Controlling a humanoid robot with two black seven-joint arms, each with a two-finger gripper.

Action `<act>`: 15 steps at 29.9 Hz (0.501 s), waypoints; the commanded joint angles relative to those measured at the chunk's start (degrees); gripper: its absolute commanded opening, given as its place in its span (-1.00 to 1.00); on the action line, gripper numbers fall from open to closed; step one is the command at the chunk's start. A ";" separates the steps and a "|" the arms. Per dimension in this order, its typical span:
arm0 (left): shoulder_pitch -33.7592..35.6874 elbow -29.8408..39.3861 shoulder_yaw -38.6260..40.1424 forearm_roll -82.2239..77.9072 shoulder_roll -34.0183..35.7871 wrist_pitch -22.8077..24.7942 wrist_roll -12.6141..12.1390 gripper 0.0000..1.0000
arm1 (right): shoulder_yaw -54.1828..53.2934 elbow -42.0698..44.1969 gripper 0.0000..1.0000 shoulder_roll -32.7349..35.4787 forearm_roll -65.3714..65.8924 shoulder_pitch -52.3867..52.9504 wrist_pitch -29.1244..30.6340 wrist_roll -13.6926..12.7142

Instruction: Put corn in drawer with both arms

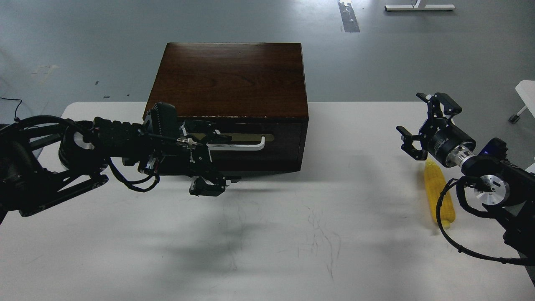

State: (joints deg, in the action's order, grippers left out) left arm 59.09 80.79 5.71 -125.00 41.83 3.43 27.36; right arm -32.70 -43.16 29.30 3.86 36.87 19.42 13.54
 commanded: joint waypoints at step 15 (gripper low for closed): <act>-1.00 0.33 -0.08 0.00 0.10 0.17 -4.60 0.96 | 0.00 0.01 1.00 -0.03 0.01 -0.13 0.00 0.00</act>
State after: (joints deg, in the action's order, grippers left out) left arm 58.10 81.21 5.83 -125.00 41.92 3.49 22.76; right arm -32.69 -43.15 29.26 3.87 36.82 19.42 13.54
